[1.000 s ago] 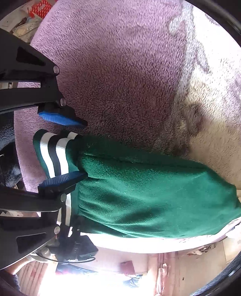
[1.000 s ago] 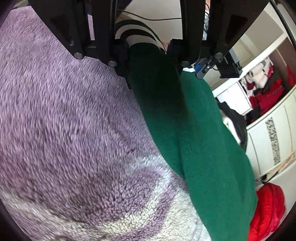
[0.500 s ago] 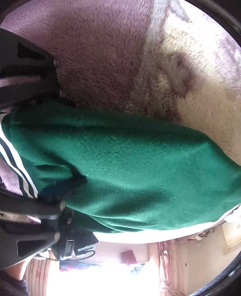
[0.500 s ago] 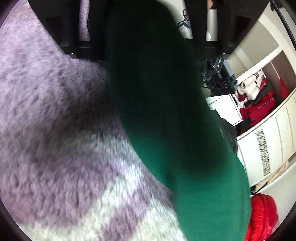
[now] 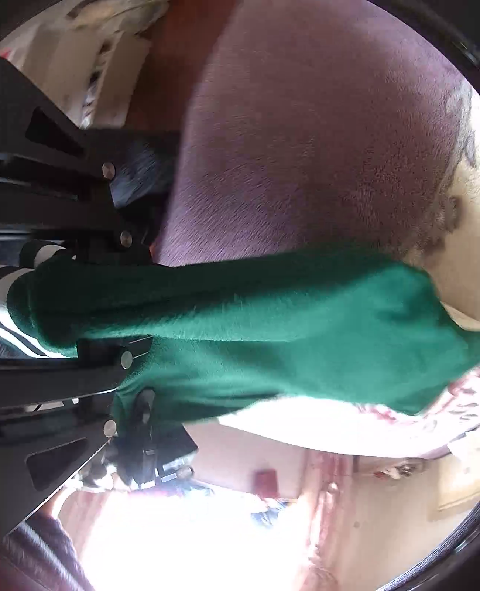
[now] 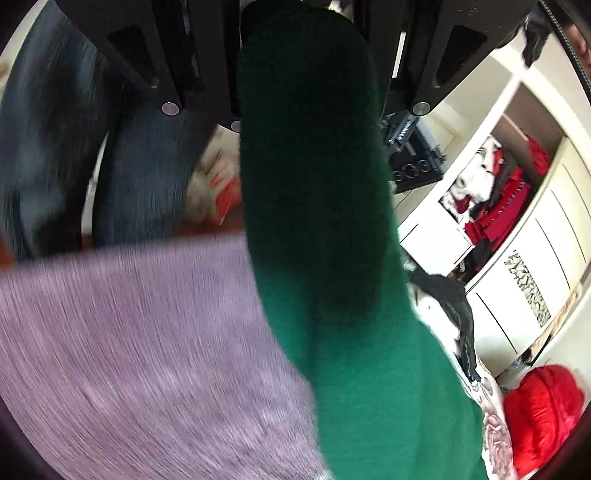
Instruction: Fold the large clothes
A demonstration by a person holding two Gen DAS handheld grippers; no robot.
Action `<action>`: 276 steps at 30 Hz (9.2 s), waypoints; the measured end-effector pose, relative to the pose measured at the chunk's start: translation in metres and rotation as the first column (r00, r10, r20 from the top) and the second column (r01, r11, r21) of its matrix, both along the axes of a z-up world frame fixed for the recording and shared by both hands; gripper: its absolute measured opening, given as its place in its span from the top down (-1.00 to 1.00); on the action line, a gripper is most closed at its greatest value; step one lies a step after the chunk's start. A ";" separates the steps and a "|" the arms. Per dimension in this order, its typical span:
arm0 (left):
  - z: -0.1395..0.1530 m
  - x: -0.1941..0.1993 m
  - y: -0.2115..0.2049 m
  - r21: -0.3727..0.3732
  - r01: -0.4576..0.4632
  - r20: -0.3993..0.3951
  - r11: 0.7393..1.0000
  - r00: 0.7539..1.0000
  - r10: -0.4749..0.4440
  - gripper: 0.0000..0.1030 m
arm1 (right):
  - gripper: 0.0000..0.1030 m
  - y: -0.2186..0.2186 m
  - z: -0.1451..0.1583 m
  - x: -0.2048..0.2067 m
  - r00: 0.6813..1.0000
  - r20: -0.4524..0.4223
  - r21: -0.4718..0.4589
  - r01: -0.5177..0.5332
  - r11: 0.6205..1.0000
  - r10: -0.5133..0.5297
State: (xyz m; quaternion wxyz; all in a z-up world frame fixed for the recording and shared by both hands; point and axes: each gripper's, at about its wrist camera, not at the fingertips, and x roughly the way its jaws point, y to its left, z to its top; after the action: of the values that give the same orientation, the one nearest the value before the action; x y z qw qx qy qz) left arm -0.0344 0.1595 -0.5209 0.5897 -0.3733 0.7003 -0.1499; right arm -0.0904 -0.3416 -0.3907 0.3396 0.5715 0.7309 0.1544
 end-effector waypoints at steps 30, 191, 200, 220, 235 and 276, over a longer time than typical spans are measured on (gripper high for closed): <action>-0.023 0.401 -0.021 -0.022 -0.029 0.286 0.999 0.958 0.034 -0.92 | -0.33 -0.140 0.013 0.399 0.969 0.245 0.004 0.029 1.000 -0.029; -0.055 0.250 -0.109 0.805 -0.095 0.174 0.585 0.981 -0.080 -1.00 | -0.42 -0.262 0.088 0.229 0.686 0.445 -0.589 -0.260 0.765 0.576; -0.059 0.220 -0.122 0.822 -0.066 0.137 0.566 0.987 -0.085 -1.00 | -0.61 -0.290 0.016 0.138 0.728 0.367 -0.432 -0.418 0.799 0.579; -0.043 0.217 -0.164 0.734 -0.069 0.203 0.676 0.972 -0.122 -1.00 | 0.62 -0.357 0.104 0.079 0.900 0.377 -0.496 -0.003 0.868 0.219; -0.031 0.252 -0.132 0.690 -0.113 0.274 0.715 0.955 -0.113 -1.00 | -0.11 -0.338 0.072 0.158 0.814 0.273 -0.682 -0.212 0.700 0.513; -0.055 0.173 -0.095 0.808 -0.135 0.133 0.573 0.990 0.046 -1.00 | -0.35 -0.202 0.127 0.172 0.630 0.265 -0.775 -0.310 0.550 0.730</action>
State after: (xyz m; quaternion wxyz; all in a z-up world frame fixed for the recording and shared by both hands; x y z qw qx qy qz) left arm 0.1381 0.0641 -0.5761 0.7352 -0.0884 0.6413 0.2011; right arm 0.0820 -0.5436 -0.2640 0.6520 0.0788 0.7405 0.1424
